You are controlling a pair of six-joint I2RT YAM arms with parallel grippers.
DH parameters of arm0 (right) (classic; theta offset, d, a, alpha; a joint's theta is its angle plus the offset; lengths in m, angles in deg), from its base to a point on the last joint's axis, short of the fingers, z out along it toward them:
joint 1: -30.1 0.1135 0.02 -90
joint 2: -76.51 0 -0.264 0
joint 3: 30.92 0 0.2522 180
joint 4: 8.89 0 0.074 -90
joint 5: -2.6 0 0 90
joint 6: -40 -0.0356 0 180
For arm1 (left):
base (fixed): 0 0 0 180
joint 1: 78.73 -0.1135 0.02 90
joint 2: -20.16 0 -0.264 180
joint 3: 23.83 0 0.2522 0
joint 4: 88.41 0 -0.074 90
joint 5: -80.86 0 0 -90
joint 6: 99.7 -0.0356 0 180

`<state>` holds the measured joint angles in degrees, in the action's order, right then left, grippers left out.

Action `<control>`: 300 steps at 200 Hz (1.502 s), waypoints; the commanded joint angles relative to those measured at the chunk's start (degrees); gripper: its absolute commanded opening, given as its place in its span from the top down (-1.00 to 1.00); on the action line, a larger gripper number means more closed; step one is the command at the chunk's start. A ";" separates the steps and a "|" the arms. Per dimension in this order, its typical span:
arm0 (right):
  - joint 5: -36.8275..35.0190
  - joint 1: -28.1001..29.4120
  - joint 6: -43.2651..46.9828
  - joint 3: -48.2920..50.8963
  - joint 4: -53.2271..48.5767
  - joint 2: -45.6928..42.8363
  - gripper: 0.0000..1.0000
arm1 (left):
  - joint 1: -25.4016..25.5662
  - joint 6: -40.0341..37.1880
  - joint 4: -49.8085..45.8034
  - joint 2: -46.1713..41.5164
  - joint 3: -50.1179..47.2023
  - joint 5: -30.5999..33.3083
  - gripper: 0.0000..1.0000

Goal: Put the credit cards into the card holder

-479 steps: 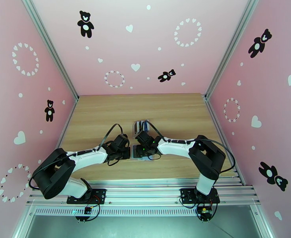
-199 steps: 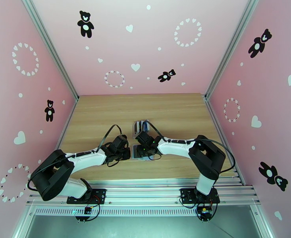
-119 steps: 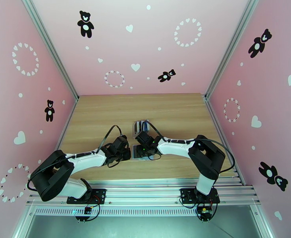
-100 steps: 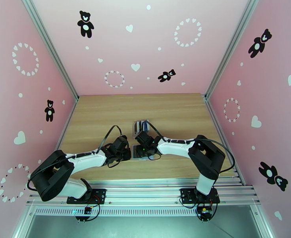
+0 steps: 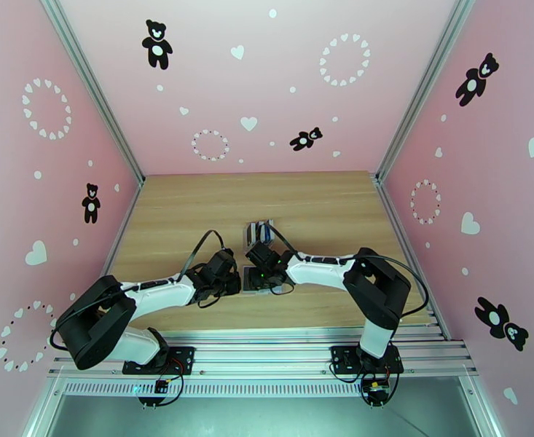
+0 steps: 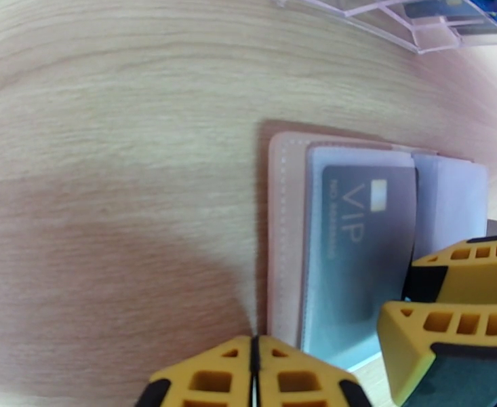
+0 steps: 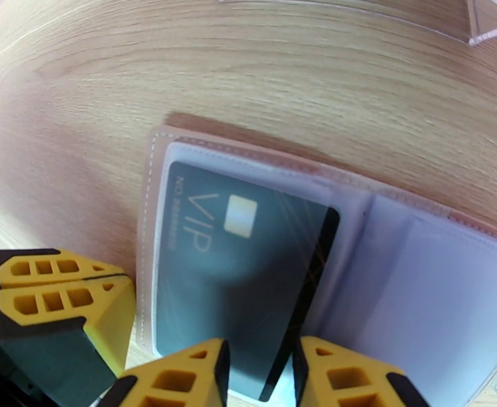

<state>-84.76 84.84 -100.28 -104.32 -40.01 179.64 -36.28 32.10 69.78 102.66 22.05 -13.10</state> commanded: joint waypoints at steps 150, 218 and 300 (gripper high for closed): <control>-2.81 -3.04 3.35 0.61 -5.56 -8.26 0.31 | -5.88 -6.16 -7.83 0.47 6.55 -1.90 0.62; -1.30 -8.50 5.72 3.03 -4.34 -8.55 0.30 | -3.89 -5.30 -4.57 -1.66 3.67 -5.19 0.26; -0.54 -9.67 6.19 2.33 -2.73 -4.72 0.30 | 0.75 -1.82 -1.81 -3.42 0.40 -5.44 0.22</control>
<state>-85.40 75.70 -94.99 -101.83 -43.20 173.39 -37.11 28.75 66.08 100.56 23.45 -17.71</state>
